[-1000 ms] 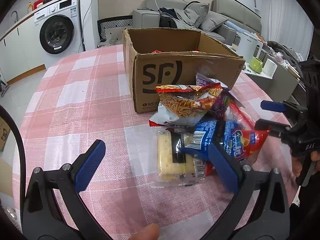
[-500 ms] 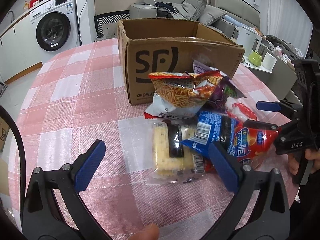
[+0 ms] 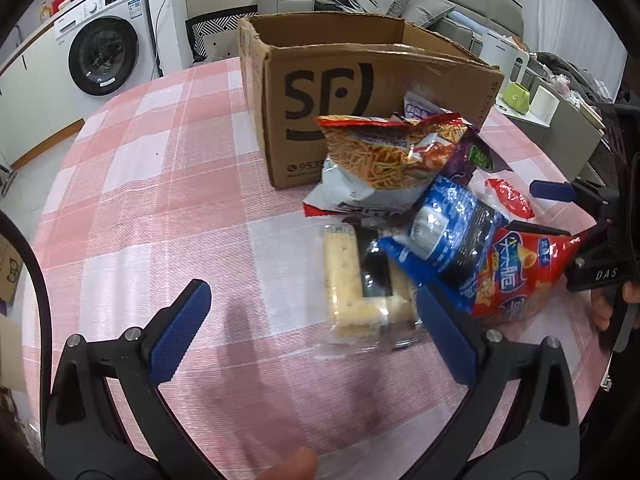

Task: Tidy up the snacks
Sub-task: 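Move both tools back toward the remaining snack pile, then grasp the white-and-red balloon glue pack with the right tool while the left tool grasps the cracker pack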

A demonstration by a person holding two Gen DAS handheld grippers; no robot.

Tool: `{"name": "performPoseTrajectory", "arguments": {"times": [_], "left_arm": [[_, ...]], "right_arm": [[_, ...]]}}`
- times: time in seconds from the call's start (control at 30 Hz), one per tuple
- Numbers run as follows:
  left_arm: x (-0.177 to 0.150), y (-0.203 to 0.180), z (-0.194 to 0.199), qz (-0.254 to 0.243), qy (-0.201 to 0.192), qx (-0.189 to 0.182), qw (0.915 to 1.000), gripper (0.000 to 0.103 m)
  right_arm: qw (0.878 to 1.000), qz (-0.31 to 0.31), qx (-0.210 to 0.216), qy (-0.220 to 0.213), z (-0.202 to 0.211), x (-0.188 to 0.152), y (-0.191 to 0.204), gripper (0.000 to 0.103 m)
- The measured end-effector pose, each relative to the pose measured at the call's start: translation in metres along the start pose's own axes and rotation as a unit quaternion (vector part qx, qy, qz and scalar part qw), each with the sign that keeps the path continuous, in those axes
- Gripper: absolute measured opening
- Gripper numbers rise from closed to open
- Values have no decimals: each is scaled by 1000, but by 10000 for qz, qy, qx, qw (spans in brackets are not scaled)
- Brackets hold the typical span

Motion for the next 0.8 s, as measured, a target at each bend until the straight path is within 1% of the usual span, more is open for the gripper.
{"name": "performPoseTrajectory", "arguments": {"times": [0.1,0.23,0.4,0.43,0.5,0.63,0.8], "left_arm": [[-3,7,-4,-10,89,125,9999,102],[-4,2,-10,18,103,-124,9999,102],[-2,-7,-17,77,80,-329,9994,102],[-3,-7,-21,87,145,-311,9994,102],[-2,-8,-24,-16,152,-145,9998,102],[-2,-6,-26,2,154,-139,9998,102],[-2,-3,-31,-20,158,-16,9999,102]], "right_arm": [[10000,15,8,3,1,0,0,103],[9996,261,-86,22,0,-5,5,103],[9994,323,-77,71,-4,-8,8,103],[9994,326,-85,80,-5,-8,8,103],[9994,310,-80,90,-5,-10,7,103],[9995,290,-116,73,-5,-8,5,103],[9995,290,-120,83,-6,-8,3,103]]}}
Point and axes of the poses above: each gripper's, at about its wrist camera, not at the fingertips, and z roughly against the way its jaws point, y to its left, x to its top, the point moved 9 cm from there along -z, roughly the way its jaws point, and after that the axes turned 12 degrees about -z, right-handed, at the moved point
